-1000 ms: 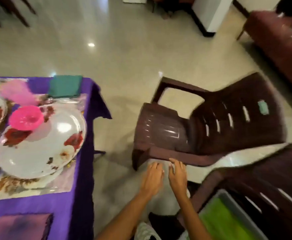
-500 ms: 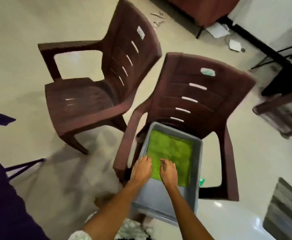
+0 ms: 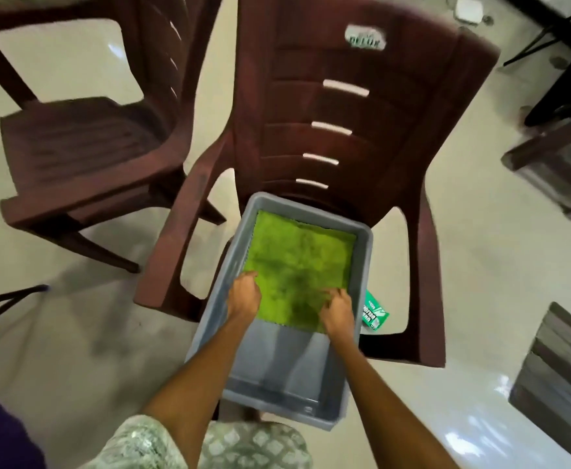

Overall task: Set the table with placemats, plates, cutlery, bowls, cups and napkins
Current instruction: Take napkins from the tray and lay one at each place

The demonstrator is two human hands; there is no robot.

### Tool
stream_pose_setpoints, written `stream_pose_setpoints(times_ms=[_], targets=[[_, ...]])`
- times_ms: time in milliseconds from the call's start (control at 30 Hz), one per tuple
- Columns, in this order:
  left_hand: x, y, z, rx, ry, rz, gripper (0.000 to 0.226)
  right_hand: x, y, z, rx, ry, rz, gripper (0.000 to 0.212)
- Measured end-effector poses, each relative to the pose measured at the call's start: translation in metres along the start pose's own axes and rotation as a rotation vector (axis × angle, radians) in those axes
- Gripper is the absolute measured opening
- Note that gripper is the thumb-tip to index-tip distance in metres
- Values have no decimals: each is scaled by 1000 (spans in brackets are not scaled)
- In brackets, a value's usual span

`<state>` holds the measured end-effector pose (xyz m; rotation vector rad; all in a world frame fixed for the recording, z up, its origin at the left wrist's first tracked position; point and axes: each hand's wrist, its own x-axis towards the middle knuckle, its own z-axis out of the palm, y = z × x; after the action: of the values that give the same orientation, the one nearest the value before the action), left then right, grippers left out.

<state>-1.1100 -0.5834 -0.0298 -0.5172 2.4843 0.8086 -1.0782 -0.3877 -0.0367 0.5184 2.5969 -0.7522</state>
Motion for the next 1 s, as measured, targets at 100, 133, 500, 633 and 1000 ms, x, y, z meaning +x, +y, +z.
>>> stream_pose_setpoints(times_ms=[100,133,500,633,1000], targets=[[36,2,16,17,-14,-28,37,46,14,8,-62,-11,-4,38],[46,0,24,36,-20,-33,36,59,17,13,-86,-19,-18,37],[90,-12,57,-11,126,-122,40,100,30,53,-202,64,248,38],[96,-5,55,-244,151,-274,30,107,29,49,-212,67,322,33],[77,-7,51,-443,355,48,10,78,23,16,-24,243,120,18]])
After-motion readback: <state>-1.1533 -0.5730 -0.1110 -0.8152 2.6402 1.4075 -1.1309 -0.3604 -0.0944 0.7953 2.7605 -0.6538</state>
